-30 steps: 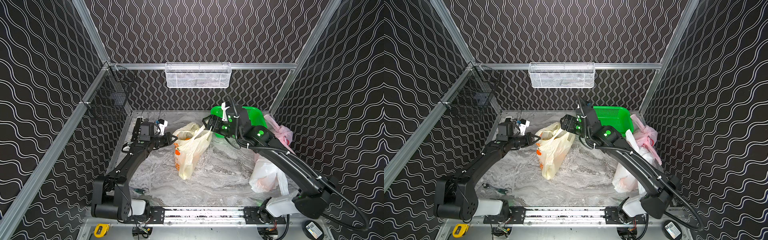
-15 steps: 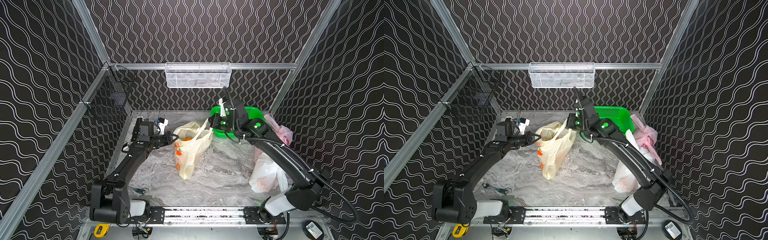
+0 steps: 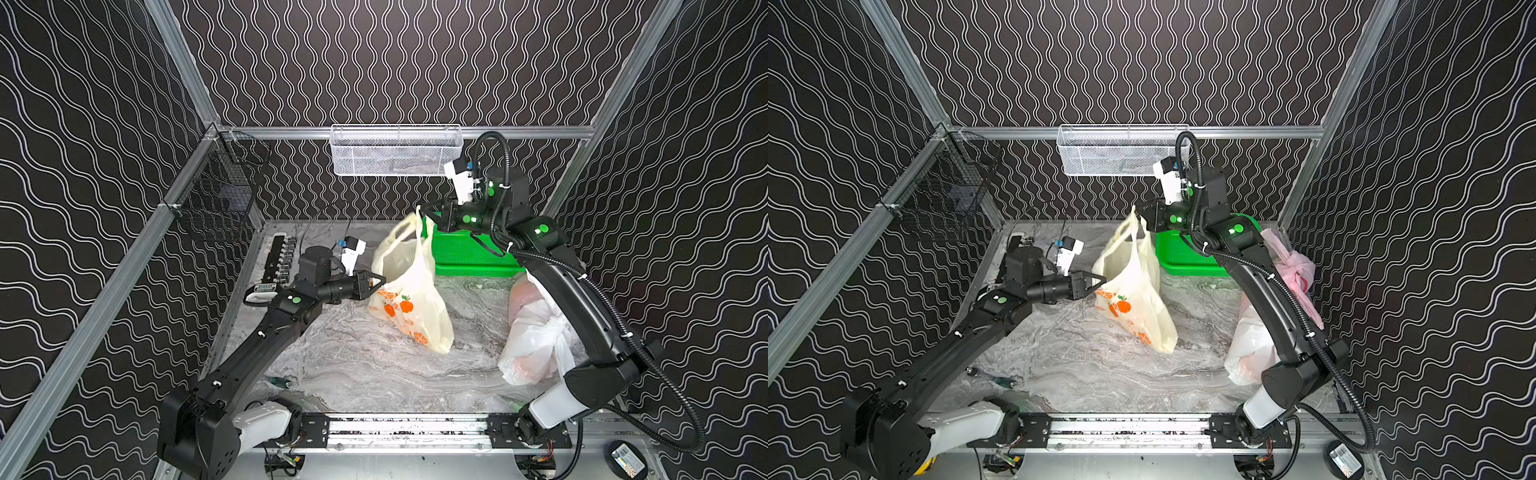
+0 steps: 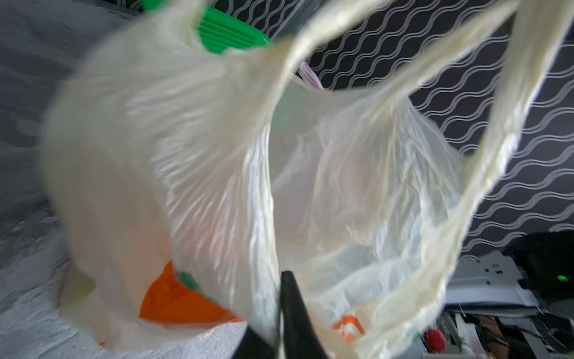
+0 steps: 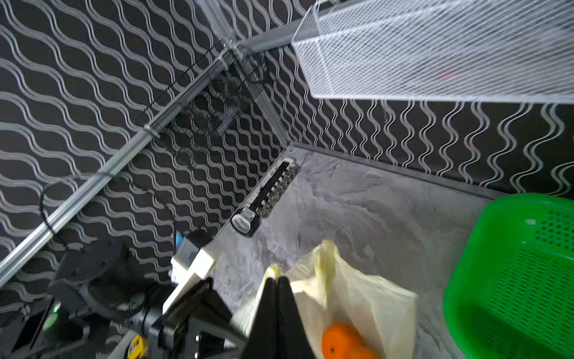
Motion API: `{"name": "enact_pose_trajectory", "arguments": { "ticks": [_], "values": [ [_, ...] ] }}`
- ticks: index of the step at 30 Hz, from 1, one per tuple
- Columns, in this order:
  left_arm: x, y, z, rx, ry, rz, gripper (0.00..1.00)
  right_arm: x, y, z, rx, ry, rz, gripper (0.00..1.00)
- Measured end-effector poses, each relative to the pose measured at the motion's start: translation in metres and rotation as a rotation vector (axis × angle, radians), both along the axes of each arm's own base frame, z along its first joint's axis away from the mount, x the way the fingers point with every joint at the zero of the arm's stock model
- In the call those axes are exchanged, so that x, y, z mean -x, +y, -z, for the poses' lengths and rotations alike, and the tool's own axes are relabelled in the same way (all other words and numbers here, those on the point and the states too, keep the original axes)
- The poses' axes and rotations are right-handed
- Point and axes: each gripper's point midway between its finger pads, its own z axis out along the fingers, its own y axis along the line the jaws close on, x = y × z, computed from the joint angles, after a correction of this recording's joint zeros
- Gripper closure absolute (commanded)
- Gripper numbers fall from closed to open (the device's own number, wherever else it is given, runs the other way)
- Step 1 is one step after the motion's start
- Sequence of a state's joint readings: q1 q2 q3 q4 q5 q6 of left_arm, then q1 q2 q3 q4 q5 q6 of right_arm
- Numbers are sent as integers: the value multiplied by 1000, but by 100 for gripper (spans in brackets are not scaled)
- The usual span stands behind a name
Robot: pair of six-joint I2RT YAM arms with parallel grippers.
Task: Place the oranges into plastic bags & tie knots
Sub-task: Adjust the plastic bag at the center of the board.
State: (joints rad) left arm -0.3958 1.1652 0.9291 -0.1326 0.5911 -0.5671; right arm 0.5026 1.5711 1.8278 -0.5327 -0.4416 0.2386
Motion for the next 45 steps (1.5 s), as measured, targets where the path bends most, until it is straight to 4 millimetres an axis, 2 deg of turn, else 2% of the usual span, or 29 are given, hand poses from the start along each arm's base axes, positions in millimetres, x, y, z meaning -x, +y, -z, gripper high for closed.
{"name": "enact_pose_trajectory", "arguments": {
  "ticks": [2,4,8,12,14,17,20,21,22,30,34,39,41,43,45],
  "values": [
    [0,7,0,-37,-20,-31,35,8,-2,14,30,8,-24,100],
    [4,16,-11,-80,-66,-54,32,16,-7,19,55,-10,-35,100],
    [7,25,-55,-135,-238,-57,32,33,-16,16,81,-73,-57,100],
    [3,19,-79,-177,-333,8,32,40,-18,18,103,-108,-84,100],
    [-3,11,-81,-187,-340,49,32,42,-20,18,109,-117,-82,100],
    [-10,-1,-75,-199,-360,130,25,42,-29,12,111,-150,-33,100],
    [-16,-15,-58,-209,-367,230,21,38,-37,8,103,-170,23,100],
    [-17,-20,-53,-209,-377,264,13,37,-38,8,102,-170,32,100],
    [-19,-24,-51,-205,-399,296,10,35,-39,9,102,-167,41,100],
    [-17,-63,-56,-230,-643,485,1,33,-37,12,84,-146,46,100],
    [-27,-73,-50,-274,-685,527,1,33,-36,15,80,-134,49,100],
    [-45,-81,-21,-357,-664,525,1,33,-35,16,72,-129,44,100],
    [-55,-83,-17,-375,-661,513,2,33,-35,16,70,-132,44,100],
    [-67,-87,-17,-392,-672,493,9,32,-35,15,66,-133,46,100],
    [-78,-88,-16,-413,-677,459,27,32,-35,16,60,-125,51,100]
  ]
}}
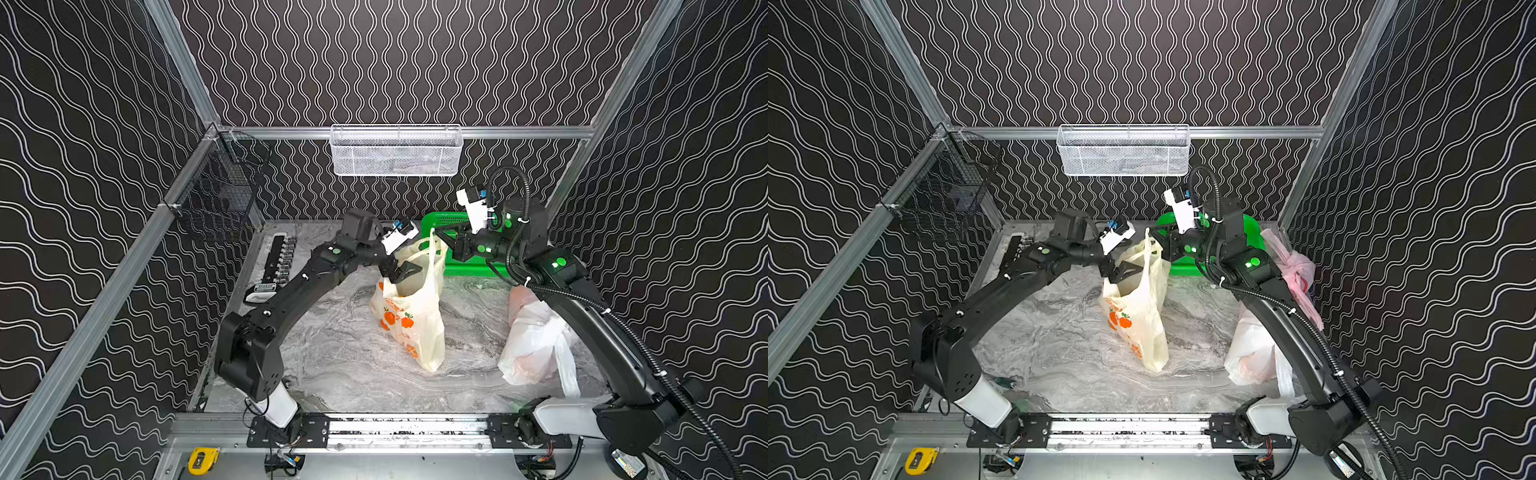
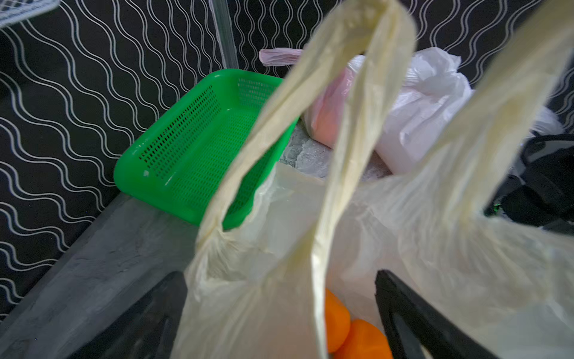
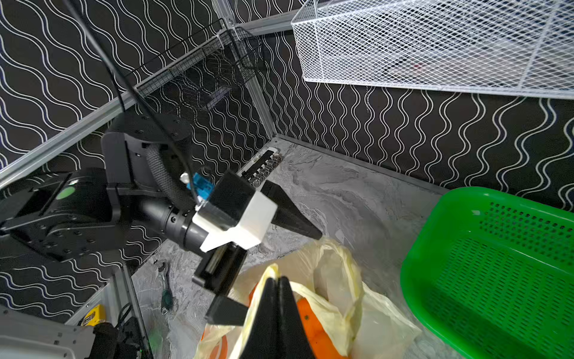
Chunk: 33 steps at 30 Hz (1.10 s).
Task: Place the oranges into plastic bags & tie knots
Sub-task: Adjust the plastic bag at the center of the board.
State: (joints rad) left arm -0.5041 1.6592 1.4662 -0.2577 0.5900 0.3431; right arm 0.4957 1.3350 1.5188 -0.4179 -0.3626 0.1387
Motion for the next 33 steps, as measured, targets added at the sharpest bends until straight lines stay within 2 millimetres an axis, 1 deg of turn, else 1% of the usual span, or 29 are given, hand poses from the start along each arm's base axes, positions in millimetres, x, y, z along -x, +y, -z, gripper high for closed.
{"name": "enact_pose_trajectory", "arguments": {
  "ticks": [3,6,7,8,10,13,16,17,18,20,21,22,24,25,28,30,33],
  "values": [
    [-15,4,2,-13,-19,-73,58,0,-4,-1,3,-7,20,100],
    [-23,10,-1,-20,-27,-138,87,-2,-10,-6,4,-28,56,100],
    [-25,13,-3,-20,-30,-162,94,-3,-11,-8,5,-34,68,100],
    [-26,18,-5,-18,-28,-199,97,-5,-13,-12,4,-44,80,100],
    [-23,28,-11,-7,-22,-260,100,-10,-15,-21,3,-68,92,100],
    [-15,44,-23,35,0,-347,100,-16,-11,-34,16,-118,70,99],
    [-1,59,-38,113,41,-427,100,-17,-2,-46,33,-165,14,89],
    [4,63,-41,139,55,-453,100,-16,0,-49,40,-180,-2,80],
    [10,67,-43,169,74,-474,100,-15,3,-53,38,-193,-21,65],
    [19,72,-42,206,107,-505,100,-12,6,-55,38,-205,-53,34],
    [23,74,-38,220,127,-521,100,-10,8,-53,36,-204,-68,21],
    [24,76,-33,224,140,-539,100,-9,9,-49,36,-197,-75,15],
    [25,80,-22,225,177,-575,100,-5,8,-35,43,-171,-79,3],
    [24,81,-18,222,183,-584,100,-3,6,-30,44,-161,-77,1],
    [24,85,-16,228,194,-610,100,6,-8,-19,40,-160,-16,0],
    [25,86,-17,232,191,-614,100,12,-23,-13,40,-195,42,0],
    [25,87,-19,235,186,-619,100,22,-42,2,55,-213,117,0]
  ]
}}
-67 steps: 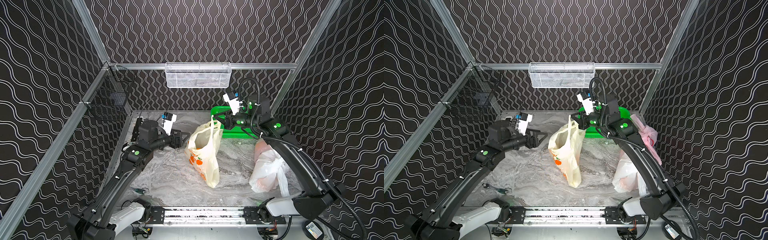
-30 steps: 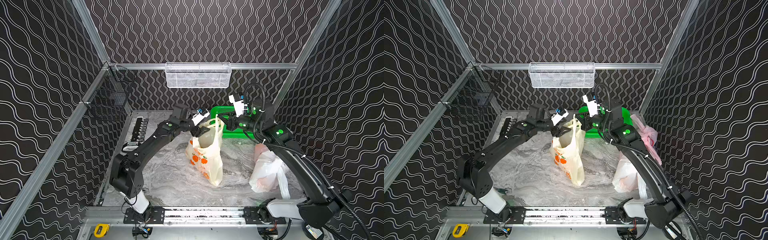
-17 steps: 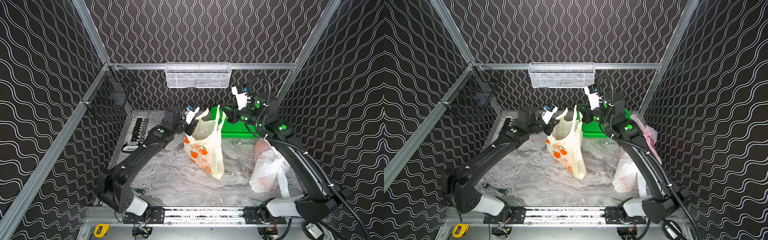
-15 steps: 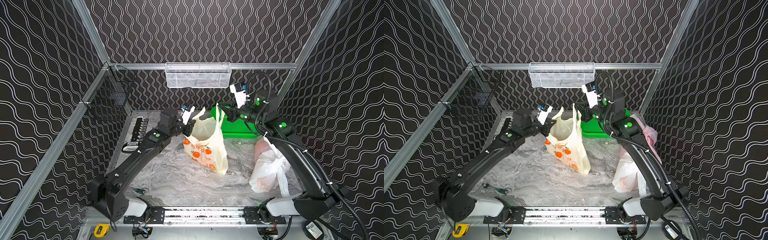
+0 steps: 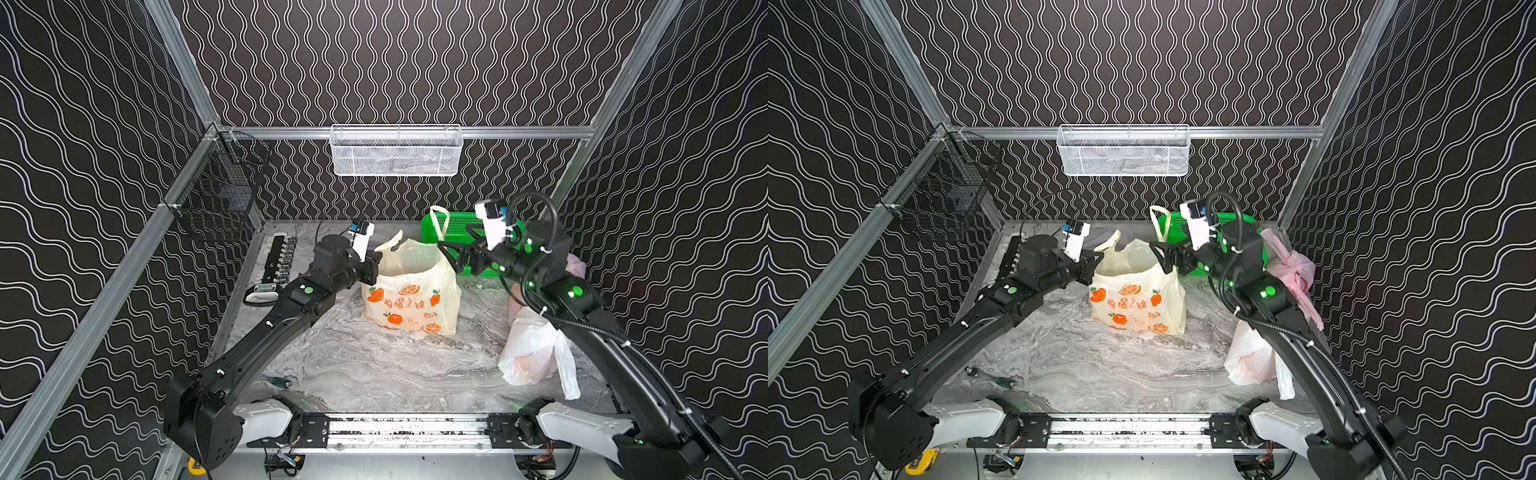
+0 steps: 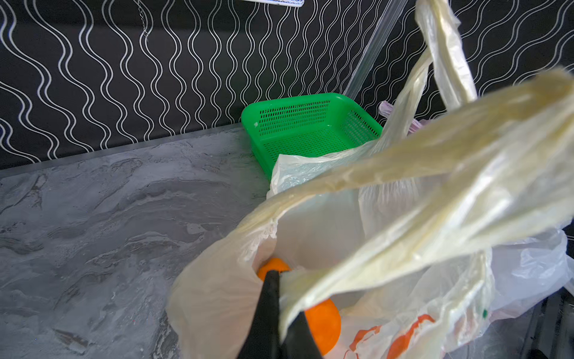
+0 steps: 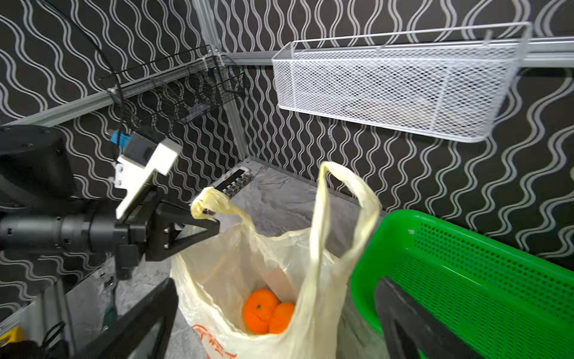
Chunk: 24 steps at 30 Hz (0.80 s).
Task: Place the oranges into plastic bags & tie knots
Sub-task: Adjust the plastic bag at the center of the board, then tie the plastic bag at the center of the board.
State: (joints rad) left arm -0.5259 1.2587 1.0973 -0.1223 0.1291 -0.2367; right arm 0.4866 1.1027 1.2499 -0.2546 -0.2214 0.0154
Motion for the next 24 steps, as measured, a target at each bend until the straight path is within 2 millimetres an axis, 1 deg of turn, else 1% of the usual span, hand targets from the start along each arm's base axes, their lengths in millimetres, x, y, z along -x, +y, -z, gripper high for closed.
{"name": "enact_pose_trajectory", "arguments": {
  "ticks": [3,5,7,10,13,15,18,21,24],
  "values": [
    [0,1,0,-1,-1,-3,100,10,-13,6,-6,-18,37,0],
    [0,1,2,-1,3,-6,100,13,-14,6,-21,-27,37,0],
    [0,1,3,-2,6,-7,100,11,-10,11,-33,-13,26,1],
    [0,1,3,10,14,-13,100,4,-1,23,-19,26,0,1],
    [0,2,3,9,16,-16,100,-11,3,30,-1,66,0,1],
    [1,3,2,9,15,-20,100,-31,-2,33,6,92,29,1],
    [2,4,1,9,13,-23,100,-50,-11,44,-19,152,41,0],
    [2,4,2,8,15,-23,100,-56,-5,56,-61,213,-26,0],
    [3,6,2,6,15,-27,100,-55,4,60,-93,237,-103,1]
  ]
}}
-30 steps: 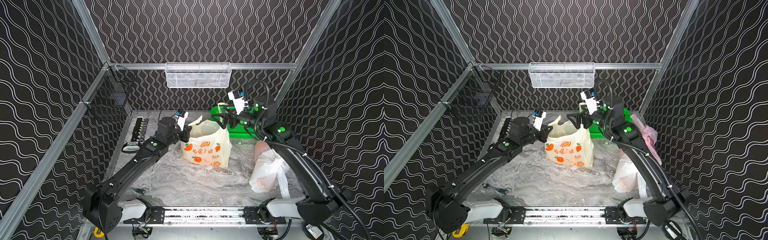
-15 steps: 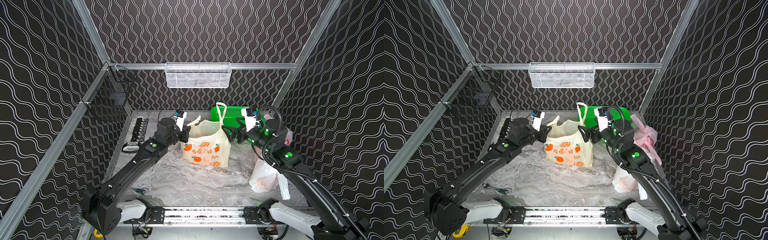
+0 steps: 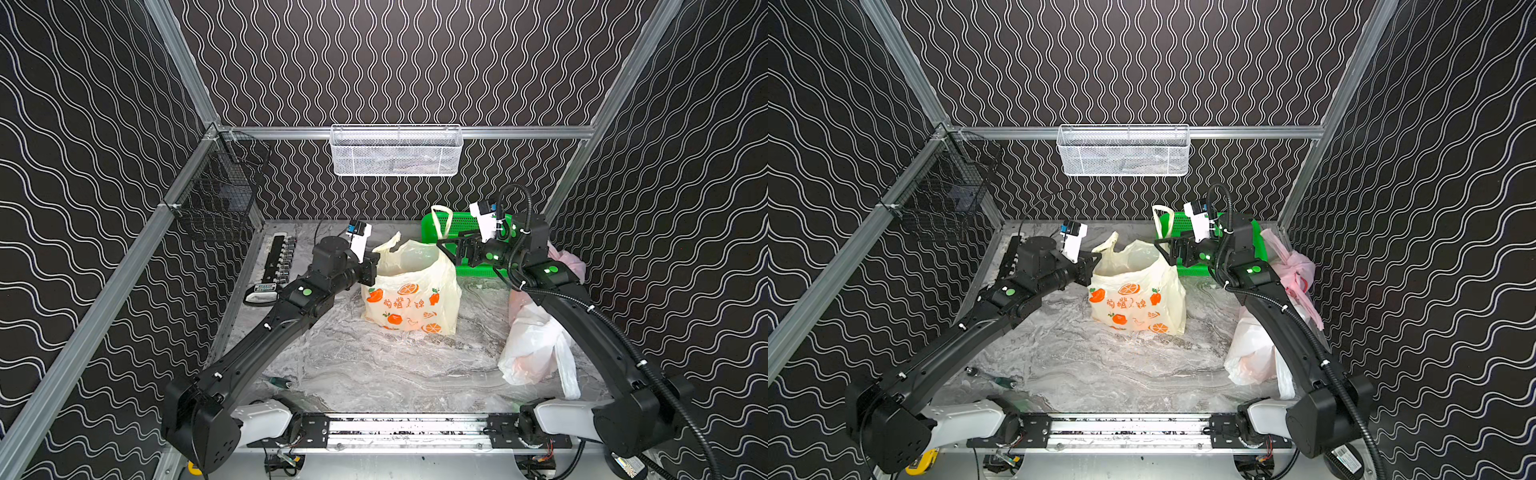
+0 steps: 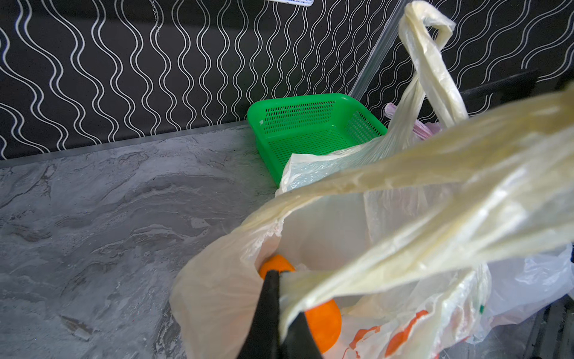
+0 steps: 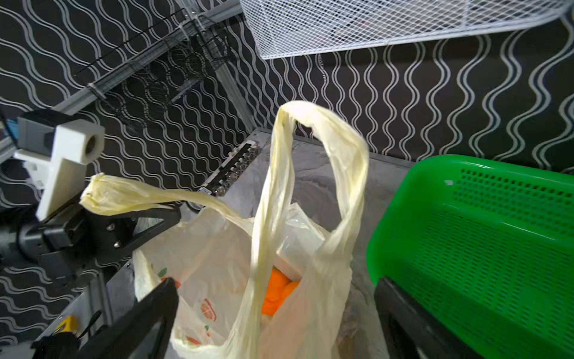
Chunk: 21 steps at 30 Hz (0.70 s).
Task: Place the oranges into plastic bags & tie knots
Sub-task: Tie the plastic bag at the center of the board.
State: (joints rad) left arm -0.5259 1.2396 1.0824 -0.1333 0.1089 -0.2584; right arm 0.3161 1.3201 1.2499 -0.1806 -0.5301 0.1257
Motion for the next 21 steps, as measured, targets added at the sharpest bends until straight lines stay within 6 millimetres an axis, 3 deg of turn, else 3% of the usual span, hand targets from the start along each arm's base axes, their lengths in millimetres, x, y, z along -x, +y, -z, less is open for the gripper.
{"name": "enact_pose_trajectory", "arguments": {
  "ticks": [12,15,21],
  "values": [
    [2,4,5,-10,6,-15,100,-17,9,23,21,25,-31,3],
    [1,4,6,-10,9,-15,100,-18,11,26,36,13,-48,15],
    [0,3,2,-6,6,-16,100,-21,17,24,45,-16,-90,52]
  ]
}}
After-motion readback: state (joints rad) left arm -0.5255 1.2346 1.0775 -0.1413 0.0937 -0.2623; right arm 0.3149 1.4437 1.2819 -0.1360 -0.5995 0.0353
